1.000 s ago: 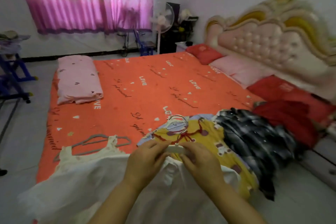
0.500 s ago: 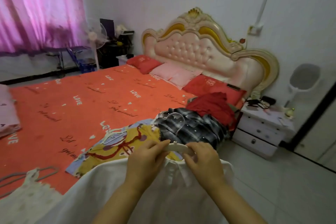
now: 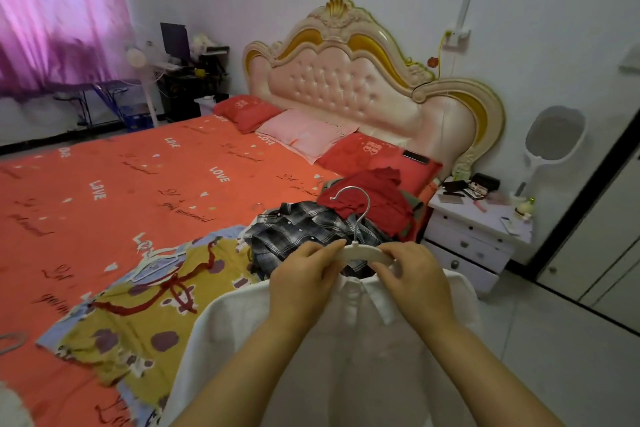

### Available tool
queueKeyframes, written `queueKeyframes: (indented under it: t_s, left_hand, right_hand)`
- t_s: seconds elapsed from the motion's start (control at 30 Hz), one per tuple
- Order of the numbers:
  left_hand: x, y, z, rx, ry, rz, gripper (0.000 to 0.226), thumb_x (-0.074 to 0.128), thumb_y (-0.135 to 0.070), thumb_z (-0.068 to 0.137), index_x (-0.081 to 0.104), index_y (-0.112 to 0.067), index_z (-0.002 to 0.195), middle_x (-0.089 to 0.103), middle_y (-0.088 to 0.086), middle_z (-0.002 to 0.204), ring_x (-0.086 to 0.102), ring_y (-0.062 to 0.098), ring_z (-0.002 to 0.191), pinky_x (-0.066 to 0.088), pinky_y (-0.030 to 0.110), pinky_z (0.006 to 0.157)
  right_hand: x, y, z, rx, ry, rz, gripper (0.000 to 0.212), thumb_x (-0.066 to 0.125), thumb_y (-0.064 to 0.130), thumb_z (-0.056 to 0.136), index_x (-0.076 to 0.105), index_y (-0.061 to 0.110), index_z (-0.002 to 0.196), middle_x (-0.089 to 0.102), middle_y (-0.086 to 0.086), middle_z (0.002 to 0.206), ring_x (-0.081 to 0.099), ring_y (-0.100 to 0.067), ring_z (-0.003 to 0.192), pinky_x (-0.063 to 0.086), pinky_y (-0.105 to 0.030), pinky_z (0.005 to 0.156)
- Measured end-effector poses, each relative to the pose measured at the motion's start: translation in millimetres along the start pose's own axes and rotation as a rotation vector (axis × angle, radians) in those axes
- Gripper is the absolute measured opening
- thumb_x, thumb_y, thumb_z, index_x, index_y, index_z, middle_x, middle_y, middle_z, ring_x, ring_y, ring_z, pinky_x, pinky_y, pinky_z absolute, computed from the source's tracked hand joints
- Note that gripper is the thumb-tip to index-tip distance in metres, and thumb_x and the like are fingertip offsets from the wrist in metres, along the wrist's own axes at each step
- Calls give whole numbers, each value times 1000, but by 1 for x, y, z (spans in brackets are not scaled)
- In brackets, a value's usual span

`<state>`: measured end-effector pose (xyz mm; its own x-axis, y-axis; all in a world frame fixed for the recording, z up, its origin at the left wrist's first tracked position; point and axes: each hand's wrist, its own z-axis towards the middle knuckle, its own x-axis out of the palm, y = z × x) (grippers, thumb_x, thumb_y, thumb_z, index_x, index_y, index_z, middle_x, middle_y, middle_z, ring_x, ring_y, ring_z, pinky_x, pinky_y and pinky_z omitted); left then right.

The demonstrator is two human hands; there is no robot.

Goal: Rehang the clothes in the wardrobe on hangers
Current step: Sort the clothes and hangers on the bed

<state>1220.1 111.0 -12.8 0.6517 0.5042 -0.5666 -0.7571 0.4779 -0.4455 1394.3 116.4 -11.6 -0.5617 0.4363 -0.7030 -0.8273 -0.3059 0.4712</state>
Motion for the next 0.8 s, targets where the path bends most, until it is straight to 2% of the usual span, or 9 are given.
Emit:
queueKeyframes:
  t_s: [0.23,0.37,0.53,0.7,0.8]
  left_hand:
    - [88,38,61,-71,-26,2,33,80,-16,70,73,-20,101,65,-1,75,63,19,59,45,29,43]
    - [145,79,111,-119,-78,10,30,69,-23,71,74,-19,101,65,-2,74,62,17,58,44,25,43]
    - [194,126,174,-236,-56,7,31,69,-22,72,73,-21,103,64,-3,76,63,17,62,45,26,46]
    - [229,183,222,-433,-29,-5,32,70,-23,82,68,-27,114,64,-3,89,62,17,77,41,24,60]
    - [253,224,243,-516,-50,33,34,68,-23,83,66,-28,116,64,-2,91,61,17,83,42,27,63]
  right_hand:
    - [39,-61,89,-70,1,-3,27,76,16,76,71,12,102,68,-4,87,60,-25,84,49,-43,77]
    - [79,-99,161,-146,39,-7,25,79,13,72,72,14,96,67,-3,79,61,-25,73,51,-44,68]
    - [128,-128,254,-214,92,26,28,82,6,67,73,10,93,69,-7,79,63,-29,72,52,-46,67]
    - [190,-143,330,-284,138,75,27,82,9,69,74,13,94,69,-4,76,62,-27,67,52,-43,64]
    - [240,-154,371,-333,199,112,26,82,10,68,74,13,92,68,-4,74,62,-27,66,52,-43,62]
